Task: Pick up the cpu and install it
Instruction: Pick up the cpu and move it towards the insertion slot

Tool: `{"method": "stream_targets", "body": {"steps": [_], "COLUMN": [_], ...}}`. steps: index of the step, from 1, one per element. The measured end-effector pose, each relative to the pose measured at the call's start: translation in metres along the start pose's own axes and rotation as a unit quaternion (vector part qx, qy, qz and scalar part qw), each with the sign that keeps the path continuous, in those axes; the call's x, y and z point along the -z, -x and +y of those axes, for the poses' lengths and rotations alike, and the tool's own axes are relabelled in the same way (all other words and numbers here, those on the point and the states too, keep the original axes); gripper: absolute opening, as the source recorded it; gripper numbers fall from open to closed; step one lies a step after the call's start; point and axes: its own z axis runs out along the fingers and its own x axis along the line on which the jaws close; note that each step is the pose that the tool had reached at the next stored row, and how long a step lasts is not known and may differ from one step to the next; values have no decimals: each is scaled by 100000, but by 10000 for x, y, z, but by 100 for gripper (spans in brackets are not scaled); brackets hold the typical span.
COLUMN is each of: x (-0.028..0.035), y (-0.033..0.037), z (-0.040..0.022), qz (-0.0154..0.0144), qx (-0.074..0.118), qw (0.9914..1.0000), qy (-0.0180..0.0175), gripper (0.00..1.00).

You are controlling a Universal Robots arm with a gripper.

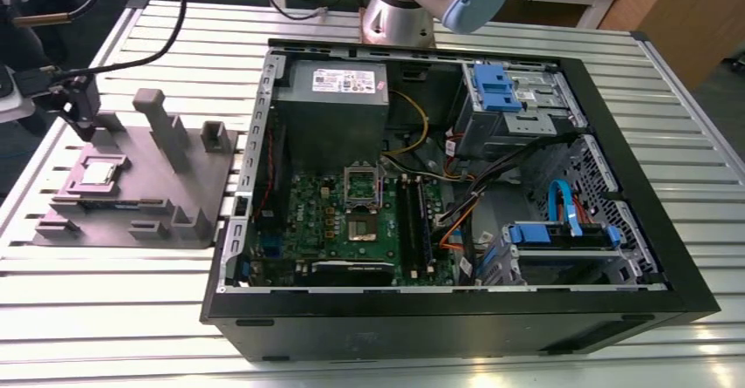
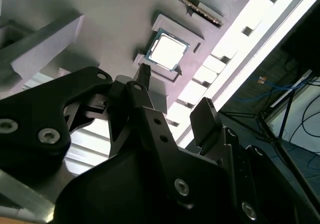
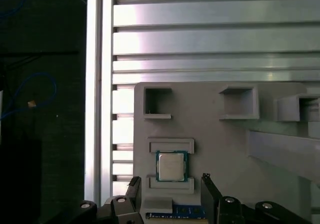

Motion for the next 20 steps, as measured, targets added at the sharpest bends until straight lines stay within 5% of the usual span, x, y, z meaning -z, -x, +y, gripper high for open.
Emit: {"method": "stream_targets", "body": {"steps": [6, 20], "x": [-93, -98], "y": [47, 48], "z": [-5, -6], "qz": [25, 27], "qx": [364, 440], "qw": [99999, 99999], "qy": [-14, -14], "gripper": [59, 59]}}
